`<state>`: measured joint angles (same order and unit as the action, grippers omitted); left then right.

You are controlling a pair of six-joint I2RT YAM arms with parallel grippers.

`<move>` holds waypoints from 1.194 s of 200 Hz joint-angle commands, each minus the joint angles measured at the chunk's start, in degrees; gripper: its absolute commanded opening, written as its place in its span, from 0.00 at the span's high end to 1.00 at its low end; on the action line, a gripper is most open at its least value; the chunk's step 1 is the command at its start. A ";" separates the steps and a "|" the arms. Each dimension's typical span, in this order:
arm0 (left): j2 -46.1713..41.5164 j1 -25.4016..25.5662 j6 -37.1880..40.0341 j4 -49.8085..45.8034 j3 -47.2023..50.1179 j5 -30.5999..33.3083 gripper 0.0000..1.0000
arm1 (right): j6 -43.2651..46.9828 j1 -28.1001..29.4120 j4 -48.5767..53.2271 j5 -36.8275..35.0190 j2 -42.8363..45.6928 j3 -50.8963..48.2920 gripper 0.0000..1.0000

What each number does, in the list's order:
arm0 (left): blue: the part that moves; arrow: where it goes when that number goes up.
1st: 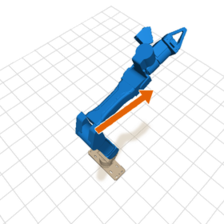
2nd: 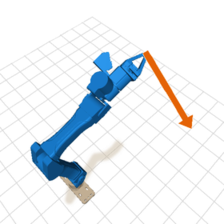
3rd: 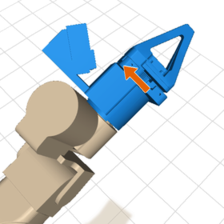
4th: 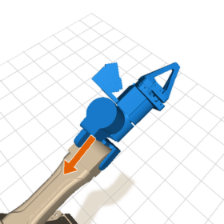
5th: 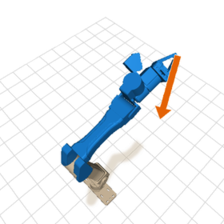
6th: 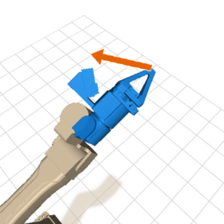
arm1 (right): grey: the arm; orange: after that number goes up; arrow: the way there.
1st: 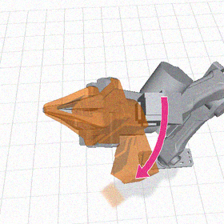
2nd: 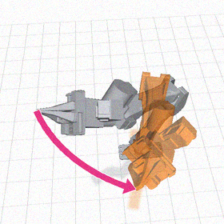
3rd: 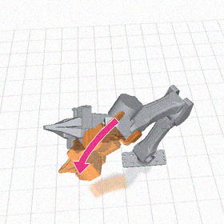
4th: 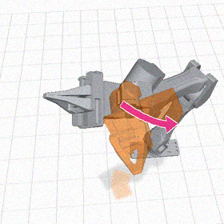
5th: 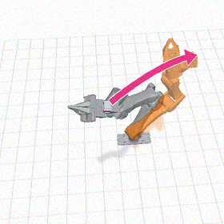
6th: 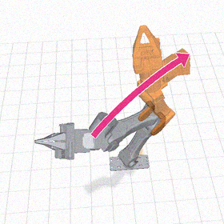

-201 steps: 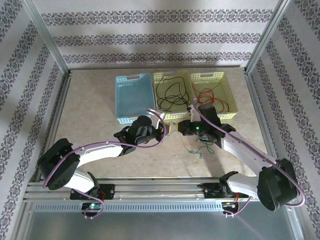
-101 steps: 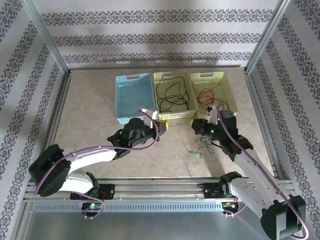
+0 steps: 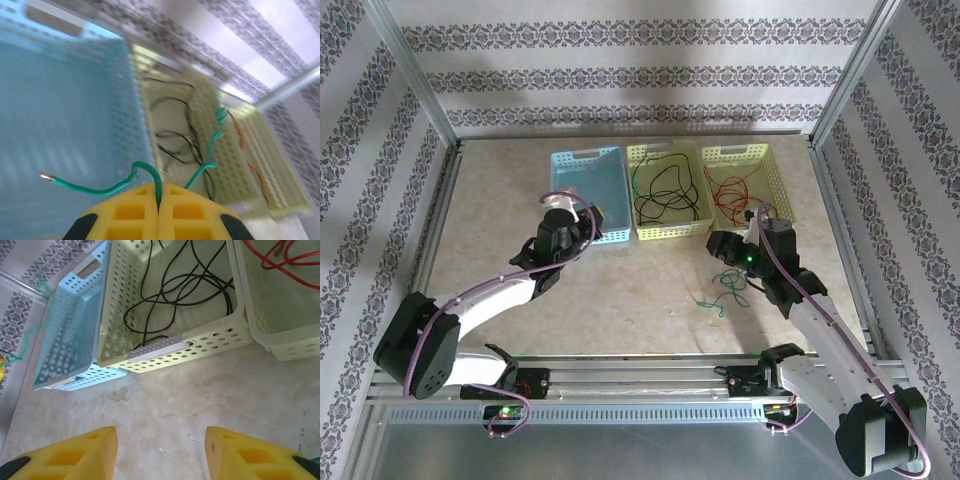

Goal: Untangle the cables

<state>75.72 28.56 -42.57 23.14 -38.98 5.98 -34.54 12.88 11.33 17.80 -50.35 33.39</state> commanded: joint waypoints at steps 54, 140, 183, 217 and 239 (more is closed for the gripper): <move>14.91 -5.08 -1.02 -8.11 -12.92 7.40 0.84 | 3.95 0.03 5.83 -1.94 -1.63 3.26 0.46; 13.74 -1.38 9.54 -3.49 -17.33 -3.35 0.24 | 4.66 -0.33 14.26 -6.29 -3.90 1.44 0.45; 13.81 13.00 21.72 -10.71 -18.15 -9.92 0.20 | 3.13 -0.91 17.62 -13.33 -8.01 1.07 0.45; 21.79 20.81 24.73 -11.83 -20.10 -25.82 0.19 | 1.79 -2.05 18.88 -15.84 -9.51 1.11 0.45; 28.09 25.14 30.61 -17.42 -24.61 -31.98 0.19 | 0.61 -4.69 19.68 -16.14 -9.26 1.07 0.45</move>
<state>98.04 50.17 -20.10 13.56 -59.77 -14.96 -31.86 10.57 28.82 4.56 -59.83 35.11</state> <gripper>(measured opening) 0.809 0.550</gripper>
